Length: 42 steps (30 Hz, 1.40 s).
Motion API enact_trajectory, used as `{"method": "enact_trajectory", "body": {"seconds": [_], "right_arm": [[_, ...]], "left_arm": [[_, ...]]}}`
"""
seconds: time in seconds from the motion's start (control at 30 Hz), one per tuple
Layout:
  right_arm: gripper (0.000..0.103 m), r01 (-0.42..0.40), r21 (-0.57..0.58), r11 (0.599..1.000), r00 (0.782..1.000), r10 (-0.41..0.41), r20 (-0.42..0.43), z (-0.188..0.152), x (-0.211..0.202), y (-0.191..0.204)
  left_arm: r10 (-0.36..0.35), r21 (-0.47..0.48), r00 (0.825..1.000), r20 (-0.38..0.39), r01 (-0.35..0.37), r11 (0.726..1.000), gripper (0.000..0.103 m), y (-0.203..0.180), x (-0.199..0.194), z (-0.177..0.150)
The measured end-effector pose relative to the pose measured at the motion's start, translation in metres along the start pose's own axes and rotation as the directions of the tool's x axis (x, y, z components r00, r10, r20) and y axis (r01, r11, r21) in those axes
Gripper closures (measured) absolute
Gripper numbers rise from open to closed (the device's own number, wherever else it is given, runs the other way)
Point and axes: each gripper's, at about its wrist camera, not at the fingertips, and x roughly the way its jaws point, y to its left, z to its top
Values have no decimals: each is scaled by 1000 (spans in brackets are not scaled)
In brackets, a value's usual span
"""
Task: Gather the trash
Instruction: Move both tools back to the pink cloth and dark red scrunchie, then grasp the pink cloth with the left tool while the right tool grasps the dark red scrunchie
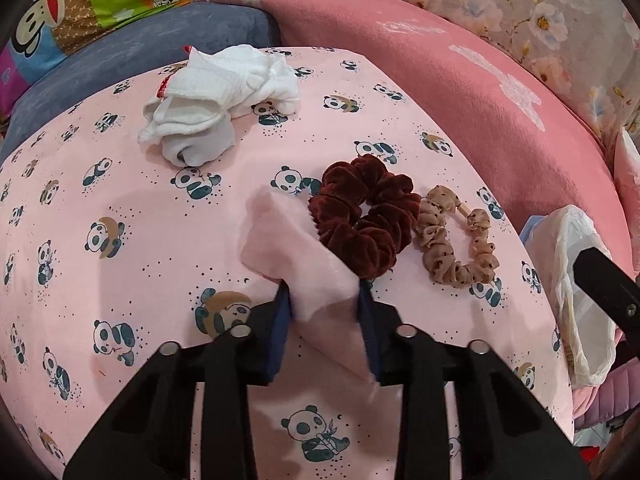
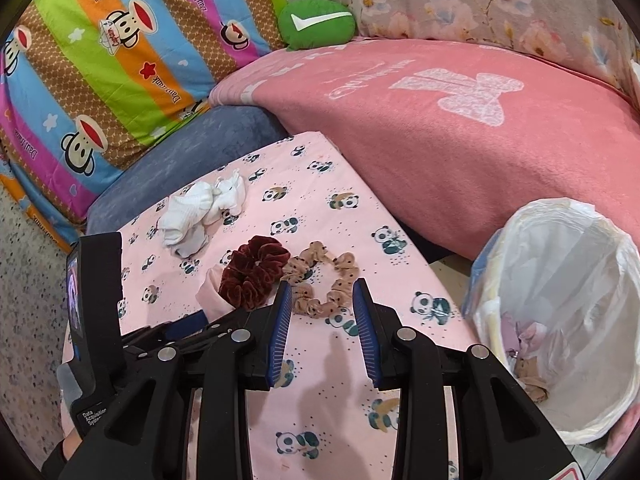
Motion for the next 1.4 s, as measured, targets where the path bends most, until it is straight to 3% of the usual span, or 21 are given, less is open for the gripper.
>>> {"method": "enact_trajectory", "body": {"seconds": [0.03, 0.1, 0.57, 0.93, 1.13, 1.23, 1.4], "right_arm": [[70, -4, 0, 1000, 1000, 4, -5, 0, 3, 1], [70, -12, -2, 1000, 1000, 11, -16, 1, 10, 5], [70, -93, -31, 995, 989, 89, -114, 10, 68, 50], [70, -82, -40, 996, 983, 74, -169, 4, 105, 63], [78, -90, -46, 995, 981, 81, -175, 1, 111, 60], [86, -105, -45, 993, 980, 96, -174, 5, 106, 61], [91, -123, -56, 991, 985, 115, -125, 9, 85, 63]], "left_arm": [[-17, -6, 1000, -7, 17, 1000, 93, 3, 0, 0], [-31, -24, 999, -12, 30, 999, 97, 9, -2, 1], [52, -62, 997, 49, -49, 997, 97, 45, -25, 17], [76, -64, 995, 61, -72, 995, 97, 56, -26, 26], [78, -61, 996, 54, -74, 995, 97, 56, -25, 25], [78, -58, 995, 56, -75, 996, 97, 53, -28, 24], [73, -44, 994, 78, -70, 997, 97, 44, -39, 24]]}}
